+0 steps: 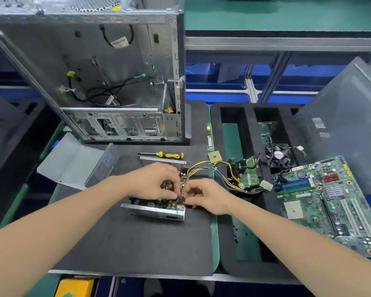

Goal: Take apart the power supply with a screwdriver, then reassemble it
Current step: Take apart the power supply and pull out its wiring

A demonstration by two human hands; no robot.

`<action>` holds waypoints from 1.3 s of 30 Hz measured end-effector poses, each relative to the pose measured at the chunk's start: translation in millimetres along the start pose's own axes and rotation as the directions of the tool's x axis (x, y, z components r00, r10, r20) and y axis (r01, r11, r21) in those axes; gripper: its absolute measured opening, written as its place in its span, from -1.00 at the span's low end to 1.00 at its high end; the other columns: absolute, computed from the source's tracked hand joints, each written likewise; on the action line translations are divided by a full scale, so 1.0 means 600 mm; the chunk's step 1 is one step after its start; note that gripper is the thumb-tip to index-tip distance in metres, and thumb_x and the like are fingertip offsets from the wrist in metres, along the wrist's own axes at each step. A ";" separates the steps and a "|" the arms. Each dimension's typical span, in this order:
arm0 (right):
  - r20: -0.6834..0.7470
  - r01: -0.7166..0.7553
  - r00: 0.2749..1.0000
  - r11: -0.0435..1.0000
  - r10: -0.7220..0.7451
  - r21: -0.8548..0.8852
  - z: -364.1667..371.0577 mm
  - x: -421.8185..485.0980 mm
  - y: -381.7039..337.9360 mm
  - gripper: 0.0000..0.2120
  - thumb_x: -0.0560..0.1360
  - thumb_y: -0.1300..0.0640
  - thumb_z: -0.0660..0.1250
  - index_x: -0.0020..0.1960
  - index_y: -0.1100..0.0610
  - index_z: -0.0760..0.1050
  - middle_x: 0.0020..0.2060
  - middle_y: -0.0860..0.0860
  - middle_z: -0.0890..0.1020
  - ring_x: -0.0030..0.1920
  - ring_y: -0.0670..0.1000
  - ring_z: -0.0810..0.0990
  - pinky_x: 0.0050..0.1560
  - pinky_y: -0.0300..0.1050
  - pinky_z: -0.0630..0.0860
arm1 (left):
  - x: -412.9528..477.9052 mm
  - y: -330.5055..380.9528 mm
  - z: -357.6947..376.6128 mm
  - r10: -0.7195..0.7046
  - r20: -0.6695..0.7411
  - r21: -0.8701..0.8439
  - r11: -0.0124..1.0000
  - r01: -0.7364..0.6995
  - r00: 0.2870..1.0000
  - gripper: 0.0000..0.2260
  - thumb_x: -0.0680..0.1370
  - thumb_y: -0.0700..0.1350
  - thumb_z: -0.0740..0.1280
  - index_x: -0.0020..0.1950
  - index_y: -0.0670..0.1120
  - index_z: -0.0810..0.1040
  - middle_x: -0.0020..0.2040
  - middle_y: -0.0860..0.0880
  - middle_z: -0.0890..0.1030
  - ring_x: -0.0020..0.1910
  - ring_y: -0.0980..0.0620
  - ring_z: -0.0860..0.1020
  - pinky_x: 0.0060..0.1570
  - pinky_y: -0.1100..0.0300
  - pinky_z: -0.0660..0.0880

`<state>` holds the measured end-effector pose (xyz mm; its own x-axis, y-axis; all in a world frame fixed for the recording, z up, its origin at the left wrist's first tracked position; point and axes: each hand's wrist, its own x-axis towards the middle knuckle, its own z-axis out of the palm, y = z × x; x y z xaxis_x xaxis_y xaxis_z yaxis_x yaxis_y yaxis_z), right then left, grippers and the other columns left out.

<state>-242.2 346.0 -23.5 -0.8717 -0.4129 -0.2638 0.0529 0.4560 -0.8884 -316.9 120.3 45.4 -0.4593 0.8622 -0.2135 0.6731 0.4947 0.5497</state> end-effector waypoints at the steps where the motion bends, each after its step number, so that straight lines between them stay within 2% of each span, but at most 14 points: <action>1: 0.022 0.003 1.000 1.000 -0.003 0.007 -0.003 0.003 0.002 -0.64 0.54 0.27 0.50 -0.14 -0.22 0.59 -0.24 -0.18 0.66 -0.22 -0.06 0.62 0.00 0.00 0.66 | 0.001 0.000 0.001 -0.002 -0.004 -0.009 1.000 0.002 1.000 -0.93 0.53 -0.05 0.53 -0.02 0.03 0.71 -0.10 0.25 0.51 -0.02 0.41 0.45 0.00 0.51 0.26; 4: 0.066 0.004 0.998 0.999 -0.007 0.042 -0.008 0.009 0.007 -0.70 0.53 0.28 0.51 -0.10 -0.13 0.60 -0.21 -0.13 0.65 -0.19 -0.06 0.61 0.06 0.05 0.66 | 0.003 -0.004 0.008 -0.008 -0.024 -0.024 1.000 0.007 1.000 -0.95 0.53 -0.05 0.53 -0.04 0.02 0.71 -0.12 0.20 0.57 -0.03 0.36 0.48 -0.01 0.47 0.29; 5: 0.079 0.002 0.997 0.998 -0.007 0.065 -0.008 0.010 0.007 -0.75 0.54 0.30 0.51 -0.07 -0.06 0.61 -0.17 -0.06 0.65 -0.17 -0.05 0.60 0.07 0.05 0.65 | 0.003 -0.006 0.010 -0.008 -0.034 -0.019 1.000 0.008 0.999 -0.95 0.54 -0.05 0.52 -0.04 0.02 0.70 -0.11 0.18 0.58 -0.04 0.34 0.48 0.01 0.44 0.32; 8: 0.108 -0.003 0.994 0.989 -0.014 0.148 -0.009 0.007 0.006 -0.83 0.56 0.33 0.47 0.00 0.08 0.60 -0.10 0.09 0.62 -0.13 -0.02 0.57 0.06 -0.05 0.60 | 0.002 -0.011 0.019 -0.004 -0.061 0.006 1.000 0.005 0.998 -0.96 0.57 -0.03 0.48 -0.03 0.03 0.66 -0.14 0.20 0.56 -0.05 0.33 0.45 -0.01 0.42 0.31; 11: 0.131 -0.027 0.991 0.965 -0.007 0.260 -0.010 0.002 -0.001 -0.88 0.60 0.37 0.41 0.05 0.19 0.57 -0.08 0.12 0.62 -0.12 0.01 0.58 0.04 -0.13 0.58 | 0.000 -0.014 0.025 0.005 -0.071 0.030 1.000 -0.003 0.997 -0.95 0.60 -0.03 0.43 -0.03 0.03 0.61 -0.16 0.19 0.55 -0.08 0.21 0.44 -0.06 0.23 0.33; 13: 0.121 -0.042 0.993 0.957 0.007 0.287 -0.010 0.002 -0.005 -0.87 0.60 0.39 0.40 0.05 0.20 0.55 -0.11 0.14 0.62 -0.18 0.02 0.59 0.00 -0.14 0.58 | 0.000 -0.016 0.025 0.010 -0.066 0.052 0.999 -0.007 0.998 -0.95 0.61 -0.04 0.41 -0.01 0.02 0.59 -0.15 0.17 0.54 -0.06 0.11 0.44 -0.06 0.14 0.33; 15: 0.092 -0.057 0.995 0.939 0.027 0.340 -0.006 0.002 -0.009 -0.86 0.60 0.41 0.38 0.07 0.21 0.53 -0.13 0.19 0.64 -0.20 0.08 0.58 -0.03 -0.11 0.60 | 0.001 -0.019 0.026 0.013 -0.071 0.056 0.998 -0.009 0.997 -0.95 0.61 -0.04 0.40 0.01 0.01 0.58 -0.16 0.18 0.52 -0.07 0.11 0.42 -0.09 0.13 0.30; 19: 0.038 -0.056 0.998 0.877 0.043 0.478 0.008 -0.003 -0.008 -0.83 0.59 0.45 0.37 0.07 0.23 0.50 -0.17 0.17 0.71 -0.19 0.12 0.65 -0.14 -0.10 0.64 | 0.003 -0.019 0.030 0.049 -0.116 0.008 0.999 -0.049 0.992 -0.90 0.60 0.06 0.43 0.00 0.06 0.61 -0.22 0.28 0.50 -0.11 0.27 0.44 -0.16 0.31 0.29; 24: 0.046 -0.077 0.997 0.766 0.062 0.638 0.011 -0.006 -0.013 -0.78 0.55 0.41 0.43 0.08 0.20 0.46 -0.10 0.28 0.73 -0.19 0.13 0.72 -0.18 -0.09 0.65 | 0.001 -0.019 0.030 0.050 -0.129 0.021 0.999 -0.048 0.990 -0.91 0.61 0.03 0.42 -0.01 0.04 0.62 -0.23 0.26 0.52 -0.15 0.18 0.42 -0.14 0.20 0.31; 28: 0.049 -0.081 0.997 0.692 0.066 0.717 0.008 -0.012 -0.018 -0.80 0.52 0.40 0.43 0.05 0.19 0.50 -0.11 0.29 0.73 -0.19 0.13 0.73 -0.17 -0.09 0.66 | -0.002 -0.014 0.024 0.022 -0.108 -0.010 1.000 -0.024 0.994 -0.94 0.62 0.03 0.40 -0.01 0.08 0.59 -0.21 0.24 0.55 -0.10 0.22 0.46 -0.16 0.37 0.30; 33: 0.044 -0.077 0.997 0.653 0.067 0.753 0.003 -0.020 -0.022 -0.81 0.55 0.46 0.39 0.07 0.23 0.53 -0.11 0.28 0.73 -0.18 0.14 0.74 -0.14 -0.08 0.68 | -0.008 -0.005 0.015 -0.019 -0.067 -0.059 0.998 0.015 0.998 -0.97 0.62 0.01 0.41 0.00 0.10 0.59 -0.16 0.18 0.57 -0.11 0.13 0.48 -0.08 0.17 0.43; 36: 0.052 -0.074 0.997 0.641 0.053 0.764 0.004 -0.022 -0.025 -0.81 0.53 0.45 0.41 0.07 0.23 0.59 -0.09 0.27 0.74 -0.16 0.13 0.73 -0.09 -0.07 0.67 | -0.013 -0.003 0.008 -0.046 -0.020 -0.170 0.985 0.042 0.999 -0.94 0.62 -0.02 0.41 -0.03 0.13 0.58 -0.14 0.20 0.56 -0.15 0.07 0.49 -0.07 0.10 0.46; 39: 0.046 -0.056 0.998 0.623 0.033 0.780 0.006 -0.023 -0.029 -0.81 0.51 0.41 0.44 0.09 0.23 0.65 -0.07 0.25 0.73 -0.12 0.14 0.70 -0.03 -0.05 0.65 | -0.016 -0.001 0.001 -0.068 0.028 -0.275 0.959 0.073 0.997 -0.90 0.63 -0.05 0.42 -0.05 0.13 0.58 -0.14 0.11 0.57 -0.15 -0.06 0.50 -0.08 -0.02 0.47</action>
<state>-229.6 341.0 -5.8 -0.8462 -0.4335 -0.3098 0.4622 -0.3080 -0.8316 -312.7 112.0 46.7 -0.4878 0.8291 -0.2732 0.4520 0.5076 0.7335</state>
